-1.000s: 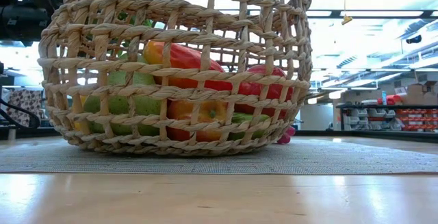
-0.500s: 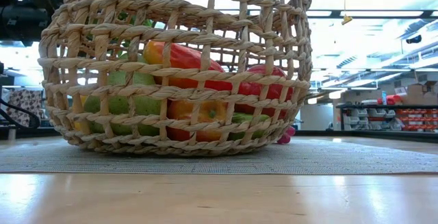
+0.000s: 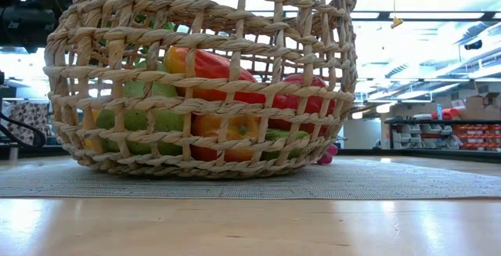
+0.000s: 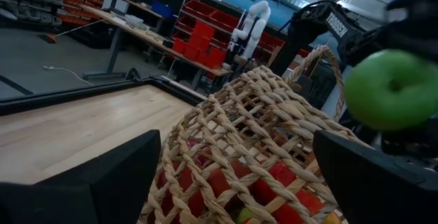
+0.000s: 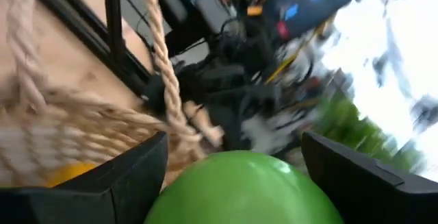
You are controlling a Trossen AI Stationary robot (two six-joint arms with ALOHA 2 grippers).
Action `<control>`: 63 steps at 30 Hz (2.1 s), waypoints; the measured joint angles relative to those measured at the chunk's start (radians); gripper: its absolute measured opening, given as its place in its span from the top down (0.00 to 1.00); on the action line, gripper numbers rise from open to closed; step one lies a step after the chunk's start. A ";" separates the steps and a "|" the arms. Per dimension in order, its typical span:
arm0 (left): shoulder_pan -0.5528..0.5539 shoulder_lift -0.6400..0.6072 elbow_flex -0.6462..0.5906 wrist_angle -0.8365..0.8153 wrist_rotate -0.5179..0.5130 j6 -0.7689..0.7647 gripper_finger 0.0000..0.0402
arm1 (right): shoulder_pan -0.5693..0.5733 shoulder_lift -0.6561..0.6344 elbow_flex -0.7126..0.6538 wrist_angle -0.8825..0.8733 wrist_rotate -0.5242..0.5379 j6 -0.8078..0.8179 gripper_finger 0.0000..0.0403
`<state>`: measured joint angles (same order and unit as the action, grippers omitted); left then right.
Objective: Build produce basket
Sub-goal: Put the green apple into the brown basket, then put the dark red apple into the brown basket
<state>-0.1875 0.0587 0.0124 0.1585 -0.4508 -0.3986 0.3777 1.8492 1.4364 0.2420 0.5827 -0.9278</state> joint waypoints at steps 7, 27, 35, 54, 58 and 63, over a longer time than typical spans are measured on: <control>0.000 0.000 0.000 0.000 0.000 0.000 0.03 | -0.040 0.000 0.000 -0.139 -0.001 0.439 0.16; 0.000 0.000 0.000 0.000 0.000 0.000 0.03 | -0.068 0.000 0.000 -0.155 -0.087 0.766 0.16; 0.000 0.000 0.000 0.000 0.000 0.000 0.03 | -0.080 0.000 0.000 -0.246 -0.127 0.983 0.15; 0.000 0.000 0.000 0.001 0.000 0.000 0.03 | 0.026 -0.179 0.000 -0.183 -0.073 0.993 0.09; 0.000 0.000 0.000 0.001 0.000 0.000 0.03 | 0.111 -0.258 0.000 -0.340 -0.016 1.078 0.10; 0.000 0.000 0.000 0.001 0.000 0.000 0.03 | 0.201 -0.345 0.000 -0.653 -0.076 1.361 0.11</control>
<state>-0.1875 0.0586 0.0124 0.1593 -0.4507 -0.3988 0.5788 1.5041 1.4364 -0.4108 0.5071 0.4334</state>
